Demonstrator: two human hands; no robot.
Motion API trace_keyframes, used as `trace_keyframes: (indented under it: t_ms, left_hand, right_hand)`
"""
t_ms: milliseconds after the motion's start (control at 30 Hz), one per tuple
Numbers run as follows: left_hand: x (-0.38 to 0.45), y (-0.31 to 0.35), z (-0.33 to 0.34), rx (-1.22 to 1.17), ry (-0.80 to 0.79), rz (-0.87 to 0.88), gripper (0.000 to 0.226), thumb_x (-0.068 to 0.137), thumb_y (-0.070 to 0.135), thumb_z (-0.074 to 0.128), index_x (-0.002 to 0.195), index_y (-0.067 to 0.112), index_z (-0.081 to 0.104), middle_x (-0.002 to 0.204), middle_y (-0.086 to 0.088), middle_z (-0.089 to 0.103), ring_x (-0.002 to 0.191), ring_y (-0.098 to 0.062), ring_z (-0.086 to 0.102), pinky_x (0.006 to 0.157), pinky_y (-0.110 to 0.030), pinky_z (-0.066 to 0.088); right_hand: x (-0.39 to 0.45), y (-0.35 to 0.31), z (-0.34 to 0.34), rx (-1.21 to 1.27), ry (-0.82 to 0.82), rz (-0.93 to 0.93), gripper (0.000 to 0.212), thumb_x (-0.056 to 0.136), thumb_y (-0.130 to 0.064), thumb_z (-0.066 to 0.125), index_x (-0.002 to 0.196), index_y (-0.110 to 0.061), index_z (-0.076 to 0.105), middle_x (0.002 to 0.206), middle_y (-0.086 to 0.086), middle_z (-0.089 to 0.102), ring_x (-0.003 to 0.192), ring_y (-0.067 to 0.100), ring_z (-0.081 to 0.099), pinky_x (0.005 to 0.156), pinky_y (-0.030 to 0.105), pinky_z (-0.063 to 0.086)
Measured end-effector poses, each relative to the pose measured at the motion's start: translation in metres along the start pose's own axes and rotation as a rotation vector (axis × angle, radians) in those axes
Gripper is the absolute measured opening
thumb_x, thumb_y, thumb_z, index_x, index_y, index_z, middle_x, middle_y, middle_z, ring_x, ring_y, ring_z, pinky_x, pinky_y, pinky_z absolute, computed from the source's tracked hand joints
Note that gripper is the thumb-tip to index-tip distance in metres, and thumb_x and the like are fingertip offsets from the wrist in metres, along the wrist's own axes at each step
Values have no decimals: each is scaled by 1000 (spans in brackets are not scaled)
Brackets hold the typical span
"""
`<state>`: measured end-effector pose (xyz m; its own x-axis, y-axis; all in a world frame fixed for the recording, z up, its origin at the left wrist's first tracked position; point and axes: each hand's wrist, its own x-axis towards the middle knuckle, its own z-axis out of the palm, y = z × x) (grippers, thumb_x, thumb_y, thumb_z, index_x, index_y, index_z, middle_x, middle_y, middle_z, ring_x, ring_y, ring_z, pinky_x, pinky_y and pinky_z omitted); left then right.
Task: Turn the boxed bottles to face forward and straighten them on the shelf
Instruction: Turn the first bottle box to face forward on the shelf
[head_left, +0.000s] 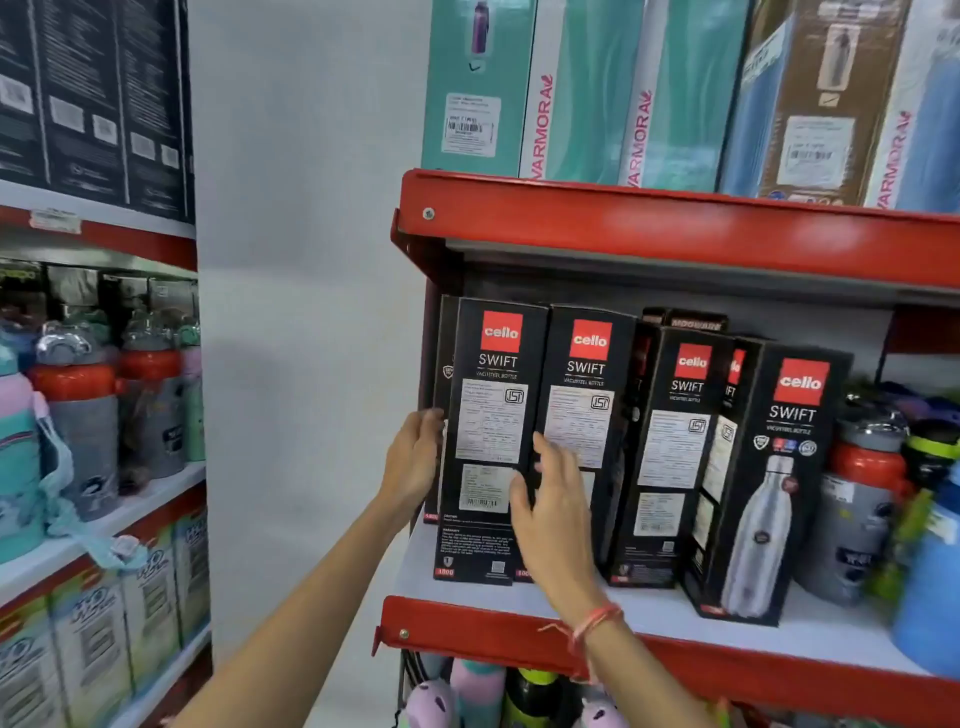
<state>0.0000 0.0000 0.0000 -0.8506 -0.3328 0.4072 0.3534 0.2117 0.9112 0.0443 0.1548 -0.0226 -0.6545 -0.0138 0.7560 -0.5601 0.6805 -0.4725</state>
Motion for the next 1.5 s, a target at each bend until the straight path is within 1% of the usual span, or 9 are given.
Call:
trace_keyframes:
  t_ms: [133,233,367,533,700,1033,1200,1300,1500]
  left_hand:
    - [11,-4,5,-41,-105,-116,31,102,34,34,126,21,49,128,-9,62,110,-21,59,90,-33,47]
    - [16,-3,7,-69,-215,-165,45,101,41,26,138,20,42,135,-8,57,123,-24,54,106,-42,42]
    - [12,4,2,-149,-271,-142,47,100,50,28,133,25,50,131,-4,62,120,-20,58,103,-44,46]
    - [-6,16,-17,-199,-300,-82,54,98,48,36,146,25,35,142,-2,53,130,-19,51,102,-45,46]
    - [-29,43,-38,-212,-289,16,53,97,46,41,146,27,35,140,0,54,124,-12,54,83,-30,54]
    - [-62,55,-72,-147,-313,70,66,77,44,66,135,42,36,119,-1,68,104,-18,69,85,-38,59]
    - [-59,57,-71,-96,-296,144,75,82,20,72,137,47,29,119,-1,70,106,-22,69,81,-38,61]
    - [-54,56,-62,-33,-230,195,80,85,16,70,147,38,23,132,-3,60,113,-22,64,85,-39,60]
    - [-34,43,-43,65,-172,208,83,86,10,68,149,36,20,133,-3,60,118,-20,61,93,-45,56]
  right_hand:
    - [-4,-8,12,-1,9,75,54,97,-28,49,145,-12,31,140,3,36,126,15,42,101,24,39]
    - [1,-12,18,61,15,175,64,93,-27,56,147,-11,27,140,5,34,129,19,37,106,30,36]
    - [2,-20,24,88,15,243,88,79,-38,73,147,-10,24,140,5,28,131,19,27,101,22,30]
    - [0,-38,20,105,65,238,114,61,-50,82,146,-7,19,146,7,25,134,23,30,107,38,38]
    - [0,-61,-4,82,136,146,111,61,-53,80,145,-11,21,145,4,30,129,20,40,97,31,44]
    - [5,-66,-56,269,-75,112,101,54,-50,84,140,-23,38,124,-17,44,115,5,44,91,10,33]
    - [40,-53,-59,419,-375,119,92,55,-53,84,135,-37,42,130,-14,53,122,9,48,102,35,44]
    - [56,-47,-51,454,-482,88,76,65,-48,81,128,-54,40,112,-34,60,109,-10,54,88,15,47]
    - [68,-28,-18,360,-418,73,72,81,-30,73,142,-31,34,99,-28,55,95,-9,56,65,-4,38]
